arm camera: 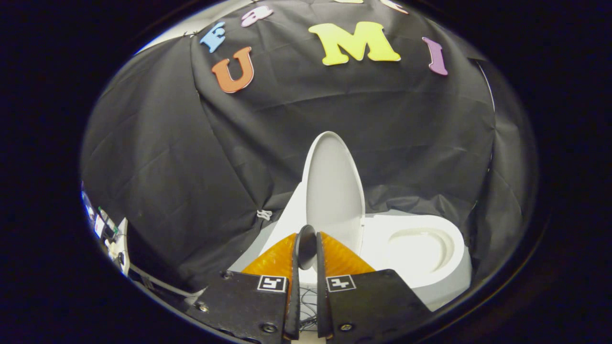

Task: Open the toilet lid.

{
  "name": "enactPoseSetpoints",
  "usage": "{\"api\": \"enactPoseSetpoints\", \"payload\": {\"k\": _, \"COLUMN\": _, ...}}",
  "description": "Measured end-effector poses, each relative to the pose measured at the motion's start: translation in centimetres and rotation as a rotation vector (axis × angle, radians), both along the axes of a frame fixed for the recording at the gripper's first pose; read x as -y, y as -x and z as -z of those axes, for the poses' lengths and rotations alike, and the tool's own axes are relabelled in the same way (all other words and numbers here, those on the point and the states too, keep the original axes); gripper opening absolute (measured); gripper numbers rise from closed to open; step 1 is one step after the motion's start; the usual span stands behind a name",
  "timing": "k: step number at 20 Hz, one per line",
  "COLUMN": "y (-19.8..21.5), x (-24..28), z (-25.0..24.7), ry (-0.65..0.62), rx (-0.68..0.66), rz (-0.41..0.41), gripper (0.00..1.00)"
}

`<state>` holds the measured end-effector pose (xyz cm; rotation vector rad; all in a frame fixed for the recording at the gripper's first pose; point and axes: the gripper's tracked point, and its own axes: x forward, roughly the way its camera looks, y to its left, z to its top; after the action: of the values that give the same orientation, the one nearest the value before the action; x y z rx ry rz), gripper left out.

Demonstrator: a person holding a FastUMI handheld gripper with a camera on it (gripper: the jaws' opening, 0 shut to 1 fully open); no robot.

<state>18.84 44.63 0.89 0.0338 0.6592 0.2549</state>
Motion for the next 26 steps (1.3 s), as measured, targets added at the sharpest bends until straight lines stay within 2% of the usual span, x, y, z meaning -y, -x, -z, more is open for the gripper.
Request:
{"api": "enactPoseSetpoints", "payload": {"k": 11, "y": -0.2, "x": -2.4, "z": 0.8, "ry": 0.042, "rx": 0.007, "rz": -0.039, "gripper": 0.18}}
{"api": "enactPoseSetpoints", "payload": {"k": 18, "y": -0.3, "x": -1.9, "z": 0.6, "ry": 0.067, "rx": 0.032, "rz": -0.04, "gripper": 0.18}}
{"api": "enactPoseSetpoints", "payload": {"k": 20, "y": -0.1, "x": -2.0, "z": 0.7, "ry": 0.016, "rx": 0.02, "rz": -0.038, "gripper": 0.23}}
{"api": "enactPoseSetpoints", "payload": {"k": 24, "y": 1.0, "x": -2.8, "z": 1.2, "ry": -0.1, "rx": -0.068, "rz": -0.064, "gripper": 0.4}}
{"api": "enactPoseSetpoints", "payload": {"k": 26, "y": 1.3, "x": -2.5, "z": 0.7, "ry": -0.119, "rx": -0.068, "rz": -0.064, "gripper": 0.43}}
